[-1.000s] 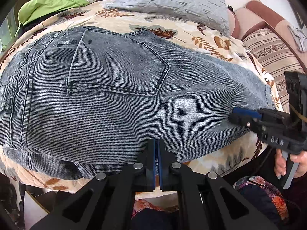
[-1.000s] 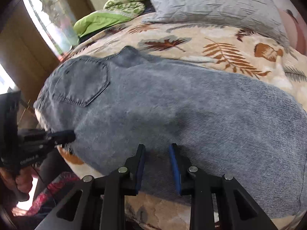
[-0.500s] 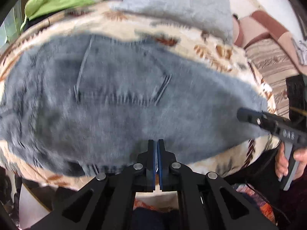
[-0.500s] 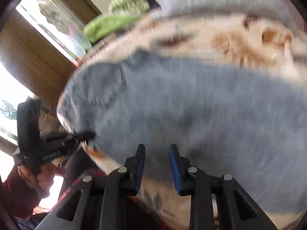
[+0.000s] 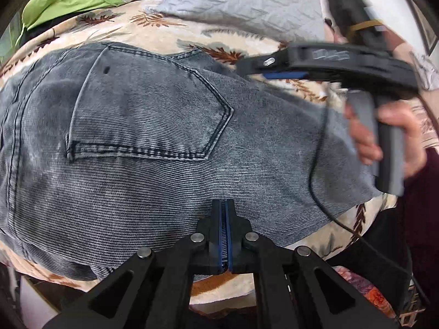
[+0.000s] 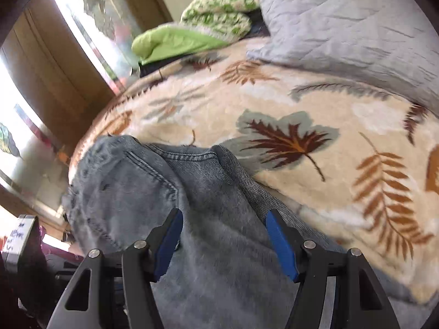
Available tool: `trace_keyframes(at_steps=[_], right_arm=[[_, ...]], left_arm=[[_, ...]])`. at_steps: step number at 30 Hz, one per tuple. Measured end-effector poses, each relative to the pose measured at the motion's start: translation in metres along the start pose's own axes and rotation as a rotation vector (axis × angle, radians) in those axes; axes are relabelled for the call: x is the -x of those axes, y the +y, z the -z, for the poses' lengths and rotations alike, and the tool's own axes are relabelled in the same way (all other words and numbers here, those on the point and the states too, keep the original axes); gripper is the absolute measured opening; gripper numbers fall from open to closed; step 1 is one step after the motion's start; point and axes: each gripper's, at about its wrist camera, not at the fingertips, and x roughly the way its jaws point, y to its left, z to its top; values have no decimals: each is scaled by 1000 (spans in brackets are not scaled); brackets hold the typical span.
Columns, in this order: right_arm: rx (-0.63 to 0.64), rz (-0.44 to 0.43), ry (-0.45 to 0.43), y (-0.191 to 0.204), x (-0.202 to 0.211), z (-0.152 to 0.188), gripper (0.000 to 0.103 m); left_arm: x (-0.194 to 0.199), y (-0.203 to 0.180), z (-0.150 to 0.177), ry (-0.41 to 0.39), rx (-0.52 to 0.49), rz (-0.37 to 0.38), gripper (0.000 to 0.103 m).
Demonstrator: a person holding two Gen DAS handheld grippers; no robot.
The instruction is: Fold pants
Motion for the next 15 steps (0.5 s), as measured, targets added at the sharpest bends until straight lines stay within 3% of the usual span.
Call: trace_keyframes(at_steps=[5, 9, 11, 13, 15], right_arm=[[14, -22, 82, -14, -40, -11, 55], [52, -86, 136, -8, -53, -11, 36], [90, -60, 149, 0, -52, -10, 29], [115, -41, 150, 5, -49, -10, 9], [150, -23, 141, 12, -47, -9, 6]], left_arm=[[-1, -5, 0, 8, -53, -16, 4], [-1, -5, -2, 16, -49, -10, 4], [-1, -3, -4, 21, -36, -1, 4], [-2, -1, -6, 26, -30, 4, 4], [-1, -1, -7, 28, -29, 3, 4]])
